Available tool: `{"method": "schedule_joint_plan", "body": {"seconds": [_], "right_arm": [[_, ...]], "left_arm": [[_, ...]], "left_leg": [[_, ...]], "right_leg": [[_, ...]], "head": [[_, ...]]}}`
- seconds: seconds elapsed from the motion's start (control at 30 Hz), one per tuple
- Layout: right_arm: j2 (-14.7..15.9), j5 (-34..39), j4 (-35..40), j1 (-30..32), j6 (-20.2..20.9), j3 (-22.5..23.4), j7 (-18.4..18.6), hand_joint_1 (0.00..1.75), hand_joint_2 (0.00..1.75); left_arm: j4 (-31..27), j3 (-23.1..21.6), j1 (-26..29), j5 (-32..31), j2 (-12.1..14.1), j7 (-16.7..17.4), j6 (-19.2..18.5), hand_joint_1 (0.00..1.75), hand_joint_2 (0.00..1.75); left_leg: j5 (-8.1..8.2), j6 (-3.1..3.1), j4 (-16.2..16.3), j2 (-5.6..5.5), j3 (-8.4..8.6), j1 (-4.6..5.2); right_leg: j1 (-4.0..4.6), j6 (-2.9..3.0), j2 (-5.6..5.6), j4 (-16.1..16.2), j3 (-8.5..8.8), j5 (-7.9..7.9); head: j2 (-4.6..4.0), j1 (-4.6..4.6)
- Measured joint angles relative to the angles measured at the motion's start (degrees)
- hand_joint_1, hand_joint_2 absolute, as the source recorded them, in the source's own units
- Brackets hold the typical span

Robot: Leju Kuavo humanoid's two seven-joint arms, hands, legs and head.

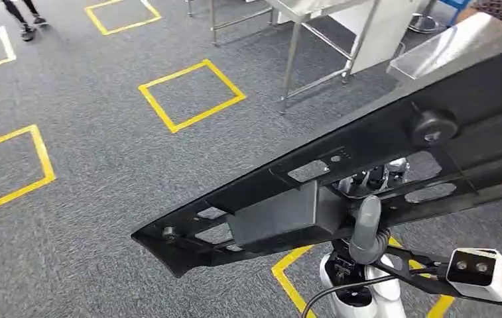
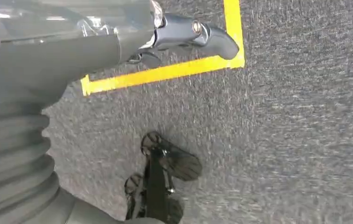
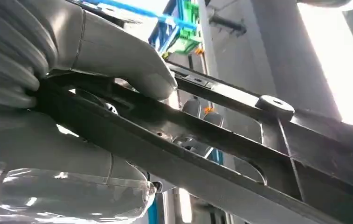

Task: Take the parts from the cabinet and place them on the table.

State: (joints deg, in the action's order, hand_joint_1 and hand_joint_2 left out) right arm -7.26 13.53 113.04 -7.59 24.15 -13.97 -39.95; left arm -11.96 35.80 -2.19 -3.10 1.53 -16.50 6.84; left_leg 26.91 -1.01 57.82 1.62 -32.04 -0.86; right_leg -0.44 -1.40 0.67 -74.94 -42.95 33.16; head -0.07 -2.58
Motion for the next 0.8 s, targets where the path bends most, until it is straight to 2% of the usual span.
{"method": "schedule_joint_plan", "body": {"seconds": [0.03,0.07,0.1,0.13,0.17,0.2,0.23,0.3,0.33,0.37,0.4,0.43,0.5,0.53,0.57,0.6,0.63,0.67,0.7,0.73,0.8], "right_arm": [[0.0,0.02,-0.13,0.01,-0.29,-0.02,0.0,1.75,1.75],[0.02,0.02,-0.2,0.0,-0.37,-0.07,0.02,1.75,1.75],[0.02,0.09,-0.22,-0.05,-0.37,-0.11,0.02,1.75,1.75],[0.02,0.11,-0.22,-0.12,-0.35,-0.17,0.0,1.75,1.75],[0.02,0.15,-0.22,-0.22,-0.35,-0.17,0.0,1.75,1.75],[0.02,0.24,-0.24,-0.42,-0.35,-0.2,0.02,1.75,1.75],[0.02,0.35,-0.28,-0.54,-0.33,-0.28,0.0,1.75,1.75],[0.04,0.74,-0.5,-0.69,-0.35,-0.28,0.02,1.75,1.75],[0.04,0.85,-0.59,-0.86,-0.33,-0.28,0.02,1.75,1.75],[0.04,0.9,-0.68,-1.11,-0.33,-0.31,0.0,1.75,1.75],[0.04,1.07,-0.79,-1.6,-0.33,-0.35,0.02,1.75,1.75],[0.04,1.07,-0.94,-1.84,-0.33,-0.53,0.02,1.75,1.75],[0.04,1.09,-1.25,-1.81,-0.33,-0.61,0.0,1.75,1.75],[0.07,1.07,-1.49,-1.8,-0.33,-0.61,0.02,1.75,1.75],[0.07,1.05,-1.64,-1.8,-0.33,-0.61,0.02,1.75,1.75],[0.07,1.05,-1.7,-1.79,-0.31,-0.61,0.02,1.75,1.75],[0.07,1.03,-1.75,-1.8,-0.26,-0.61,0.02,1.75,1.75],[0.07,1.03,-1.75,-1.8,-0.24,-0.61,0.02,1.75,1.75],[0.07,1.01,-1.77,-1.8,-0.22,-0.63,0.0,1.75,1.75],[0.07,0.85,-1.81,-1.88,-0.17,-0.66,0.02,1.75,1.75],[0.09,0.66,-1.79,-1.77,0.09,-0.68,0.0,1.75,1.75]], "left_arm": [[0.0,0.02,-0.01,-0.07,0.0,-0.02,-0.17,0.0,1.75],[0.0,0.0,-0.09,-0.22,0.0,-0.13,-0.39,0.0,1.75],[0.0,0.0,-0.22,-0.52,0.0,-0.2,-0.72,0.0,1.75],[0.0,0.0,-0.31,-0.63,-0.04,-0.22,-0.92,0.0,1.75],[0.0,0.0,-0.34,-0.68,-0.07,-0.24,-0.96,0.0,1.75],[0.0,0.0,-0.29,-0.81,-0.11,-0.33,-1.05,0.0,1.75],[0.0,0.0,-0.31,-0.9,-0.11,-0.35,-1.18,0.0,1.75],[0.0,0.0,-0.57,-0.98,-0.13,-0.57,-1.75,0.0,1.75],[-0.02,0.0,-0.93,-0.98,-0.3,-0.78,-2.05,0.0,1.75],[-0.02,0.0,-1.18,-1.03,-0.37,-0.85,-2.03,0.0,1.75],[-0.02,-0.02,-1.13,-1.2,-0.53,-0.87,-2.01,0.0,1.75],[-0.02,-0.04,-1.07,-1.2,-0.57,-0.87,-1.92,0.0,1.75],[-0.02,-0.04,-0.65,-1.18,-0.59,-0.83,-1.73,0.0,1.75],[-0.02,-0.04,-0.47,-1.18,-0.59,-0.74,-1.62,0.0,1.75],[-0.02,-0.04,-0.44,-1.16,-0.63,-0.68,-1.53,0.0,1.75],[-0.02,-0.04,-0.47,-1.18,-0.68,-0.68,-1.44,0.0,1.75],[-0.02,-0.04,-0.5,-1.18,-0.66,-0.68,-1.38,0.0,1.75],[-0.02,-0.04,-0.47,-1.18,-0.66,-0.66,-1.31,0.0,1.75],[0.0,-0.04,-0.36,-1.22,-0.68,-0.63,-1.16,0.0,1.75],[0.0,-0.04,-0.34,-1.33,-0.7,-0.59,-1.11,0.0,1.75],[0.0,-0.04,-0.39,-1.44,-0.7,-0.52,-1.24,0.0,1.75]], "left_leg": [[0.03,0.02,0.02,0.69,0.02,0.03],[0.13,0.05,0.02,1.32,0.08,0.05],[0.23,0.16,0.05,1.95,0.18,0.07],[0.39,0.31,0.06,2.55,0.4,0.09],[0.56,0.55,0.06,3.14,0.69,0.13],[0.87,0.96,0.26,3.54,0.68,0.55],[0.95,1.2,0.22,4.16,0.78,0.5],[1.08,1.76,-0.08,5.26,1.17,0.37],[1.28,2.14,-0.13,5.73,1.57,0.55],[1.85,2.46,0.54,3.34,1.49,0.11],[3.29,2.61,2.7,0.89,0.47,0.09],[5.42,2.69,6.58,-0.23,-1.41,0.01],[8.75,2.98,15.4,-0.98,-6.01,0.01],[8.61,2.99,17.21,-0.99,-7.17,-0.01],[7.05,2.99,16.12,-1.0,-7.0,-0.02],[4.66,2.94,12.9,-1.07,-5.77,-0.07],[1.87,2.9,8.2,-1.53,-3.74,-0.16],[-0.67,2.91,3.16,-3.53,-1.54,-0.38],[0.41,2.67,1.74,-7.22,-0.83,-0.65],[0.4,2.49,0.87,-7.24,-0.69,-0.73],[0.45,1.83,1.03,-6.11,-0.66,-0.21]], "right_leg": [[-0.04,-0.08,-0.07,-0.9,-0.53,-0.35],[-0.1,-0.07,-0.16,0.79,0.25,-1.87],[-0.1,0.04,-0.49,4.79,2.31,-4.12],[-0.03,0.28,-1.38,10.39,5.35,-6.63],[0.25,0.68,-3.56,15.12,8.07,-7.91],[1.11,0.91,-4.5,16.35,8.46,-7.07],[1.01,1.33,-3.77,16.34,8.24,-7.33],[1.2,1.8,-2.35,16.26,8.05,-7.18],[0.85,2.22,-1.61,16.94,8.39,-7.48],[0.54,2.43,-1.25,17.37,8.91,-7.79],[0.42,2.64,-0.76,17.46,8.97,-7.82],[0.42,3.09,-0.34,17.45,8.96,-7.83],[0.57,3.22,1.16,17.41,8.93,-7.75],[0.58,3.22,1.98,17.36,8.96,-7.75],[0.56,3.2,2.8,17.27,9.0,-7.74],[0.51,3.1,3.64,17.13,9.06,-7.68],[0.43,2.89,4.35,16.91,9.14,-7.54],[0.36,2.58,5.01,16.58,9.09,-7.32],[0.43,2.27,5.54,16.26,8.7,-7.19],[0.33,1.93,6.37,15.86,8.12,-7.24],[-0.08,1.08,7.56,16.25,7.89,-7.59]], "head": [[0.0,0.0],[0.0,0.02],[0.0,0.0],[0.0,0.0],[0.0,0.0],[0.0,0.02],[0.0,0.0],[0.0,0.0],[0.02,0.0],[0.0,0.0],[0.02,0.0],[0.0,0.0],[0.0,0.0],[0.0,0.0],[0.0,0.0],[0.0,0.0],[0.0,0.0],[0.0,0.0],[0.0,0.02],[0.0,0.0],[0.02,-0.02]]}}
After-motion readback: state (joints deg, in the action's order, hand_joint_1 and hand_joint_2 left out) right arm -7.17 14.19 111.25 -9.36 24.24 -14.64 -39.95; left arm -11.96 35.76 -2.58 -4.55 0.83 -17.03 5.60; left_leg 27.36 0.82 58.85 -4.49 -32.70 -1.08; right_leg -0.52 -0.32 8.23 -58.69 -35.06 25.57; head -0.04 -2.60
